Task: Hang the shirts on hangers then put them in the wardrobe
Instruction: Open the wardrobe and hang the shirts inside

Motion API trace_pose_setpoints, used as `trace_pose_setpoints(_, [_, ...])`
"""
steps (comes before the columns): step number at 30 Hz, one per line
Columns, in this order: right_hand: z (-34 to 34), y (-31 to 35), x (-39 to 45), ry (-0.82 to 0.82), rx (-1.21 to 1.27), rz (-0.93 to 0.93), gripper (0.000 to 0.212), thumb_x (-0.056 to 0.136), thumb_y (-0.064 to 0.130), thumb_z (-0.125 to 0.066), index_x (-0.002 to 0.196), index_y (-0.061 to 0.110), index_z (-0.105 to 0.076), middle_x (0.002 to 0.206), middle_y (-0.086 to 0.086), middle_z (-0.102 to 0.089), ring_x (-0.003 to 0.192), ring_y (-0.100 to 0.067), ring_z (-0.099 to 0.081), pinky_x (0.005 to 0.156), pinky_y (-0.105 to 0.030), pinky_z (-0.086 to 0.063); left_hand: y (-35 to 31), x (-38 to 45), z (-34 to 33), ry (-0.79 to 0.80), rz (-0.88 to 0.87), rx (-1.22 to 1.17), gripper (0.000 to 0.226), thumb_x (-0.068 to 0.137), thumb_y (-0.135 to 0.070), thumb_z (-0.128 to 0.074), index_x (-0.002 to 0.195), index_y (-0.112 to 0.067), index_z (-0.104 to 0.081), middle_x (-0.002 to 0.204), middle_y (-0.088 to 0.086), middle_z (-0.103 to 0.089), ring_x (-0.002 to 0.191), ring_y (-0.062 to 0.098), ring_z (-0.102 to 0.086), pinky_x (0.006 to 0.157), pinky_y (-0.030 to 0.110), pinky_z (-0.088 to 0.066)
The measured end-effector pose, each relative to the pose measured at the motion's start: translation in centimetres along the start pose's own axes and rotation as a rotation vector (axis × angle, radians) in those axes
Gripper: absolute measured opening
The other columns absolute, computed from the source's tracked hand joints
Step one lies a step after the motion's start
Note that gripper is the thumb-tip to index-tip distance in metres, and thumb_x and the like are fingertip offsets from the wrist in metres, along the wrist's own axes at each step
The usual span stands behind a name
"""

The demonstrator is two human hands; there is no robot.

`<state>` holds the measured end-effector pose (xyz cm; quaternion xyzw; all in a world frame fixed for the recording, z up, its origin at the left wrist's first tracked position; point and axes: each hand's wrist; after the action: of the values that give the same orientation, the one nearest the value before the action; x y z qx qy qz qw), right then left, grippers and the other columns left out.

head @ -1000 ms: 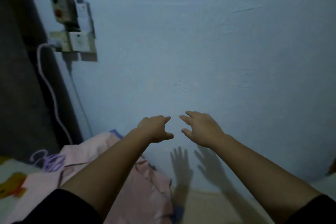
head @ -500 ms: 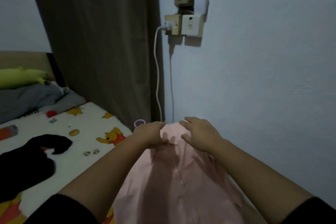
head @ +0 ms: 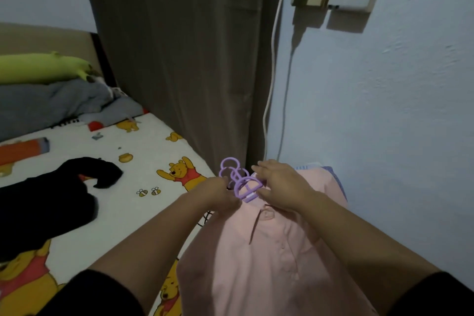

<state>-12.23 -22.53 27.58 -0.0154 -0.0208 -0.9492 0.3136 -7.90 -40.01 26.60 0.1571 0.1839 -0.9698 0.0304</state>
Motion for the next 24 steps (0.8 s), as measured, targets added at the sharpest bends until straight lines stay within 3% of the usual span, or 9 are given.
trace_pose_setpoints(3, [-0.8, -0.2, 1.4, 0.042, -0.001, 0.032, 0.071, 0.084, 0.044, -0.06, 0.146, 0.023, -0.033, 0.152, -0.001, -0.033, 0.139, -0.022, -0.029, 0.115, -0.036, -0.024, 0.3, 1.6, -0.3, 0.026, -0.035, -0.093, 0.045, 0.091, -0.047, -0.055, 0.126, -0.018, -0.055, 0.096, 0.002, -0.054, 0.086, 0.015, -0.052, 0.065, 0.022, -0.041])
trace_pose_setpoints(5, [-1.4, -0.3, 2.1, 0.069, -0.004, 0.054, 0.075, 0.082, 0.044, -0.063, 0.146, 0.022, -0.032, 0.15, -0.002, -0.036, 0.135, -0.021, -0.033, 0.112, -0.035, -0.028, 0.6, 2.6, -0.4, 0.037, -0.041, -0.148, 0.037, 0.092, -0.049, -0.054, 0.11, -0.018, -0.061, 0.087, 0.001, -0.053, 0.078, 0.012, -0.049, 0.058, 0.019, -0.036])
trace_pose_setpoints(10, [-2.4, -0.7, 2.9, 0.078, 0.017, 0.063, 0.074, 0.08, 0.041, -0.065, 0.144, 0.021, -0.036, 0.143, -0.002, -0.044, 0.126, -0.02, -0.041, 0.107, -0.034, -0.033, 1.0, 4.4, -0.7, 0.064, -0.067, -0.304, 0.018, 0.095, -0.039, -0.053, 0.094, -0.022, -0.059, 0.074, -0.008, -0.051, 0.066, 0.004, -0.047, 0.055, 0.019, -0.035])
trace_pose_setpoints(13, [-2.7, -0.9, 3.1, 0.067, 0.062, 0.044, 0.074, 0.077, 0.042, -0.069, 0.143, 0.024, -0.038, 0.139, 0.0, -0.047, 0.122, -0.02, -0.045, 0.106, -0.033, -0.034, 1.4, 4.9, -0.7, 0.081, -0.071, -0.381, 0.028, 0.094, -0.039, -0.055, 0.105, -0.015, -0.067, 0.076, -0.007, -0.056, 0.068, 0.005, -0.05, 0.057, 0.02, -0.037])
trace_pose_setpoints(18, [-3.1, -1.1, 2.9, 0.029, 0.057, 0.043, 0.075, 0.078, 0.049, -0.067, 0.143, 0.026, -0.037, 0.138, 0.001, -0.048, 0.122, -0.019, -0.044, 0.105, -0.032, -0.034, 2.0, 5.1, -1.0, 0.122, -0.104, -0.41, 0.036, 0.082, -0.039, -0.072, 0.112, -0.021, -0.066, 0.093, -0.006, -0.062, 0.083, 0.01, -0.057, 0.064, 0.018, -0.042])
trace_pose_setpoints(20, [-3.1, -1.0, 2.7, 0.015, 0.062, 0.017, 0.077, 0.079, 0.051, -0.067, 0.144, 0.026, -0.035, 0.143, 0.002, -0.044, 0.129, -0.019, -0.04, 0.109, -0.034, -0.031, 2.2, 4.9, -1.5, 0.078, -0.142, -0.439, 0.046, 0.076, -0.036, -0.078, 0.118, -0.022, -0.064, 0.1, -0.005, -0.064, 0.089, 0.012, -0.058, 0.068, 0.016, -0.044])
trace_pose_setpoints(24, [-2.9, -0.8, 2.4, -0.015, 0.057, 0.015, 0.077, 0.079, 0.051, -0.066, 0.144, 0.024, -0.035, 0.144, 0.002, -0.043, 0.131, -0.02, -0.038, 0.11, -0.035, -0.029, 2.0, 3.9, -2.6, -0.094, -0.215, -0.442, 0.057, 0.071, -0.027, -0.083, 0.123, -0.02, -0.061, 0.095, -0.005, -0.063, 0.083, 0.013, -0.058, 0.064, 0.015, -0.044])
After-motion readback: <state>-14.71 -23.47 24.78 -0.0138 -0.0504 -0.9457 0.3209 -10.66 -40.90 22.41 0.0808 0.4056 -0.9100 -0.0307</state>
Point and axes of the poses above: each hand's wrist, its own x-axis towards the middle knuckle, its own z-axis out of the back of the hand, y = z × x
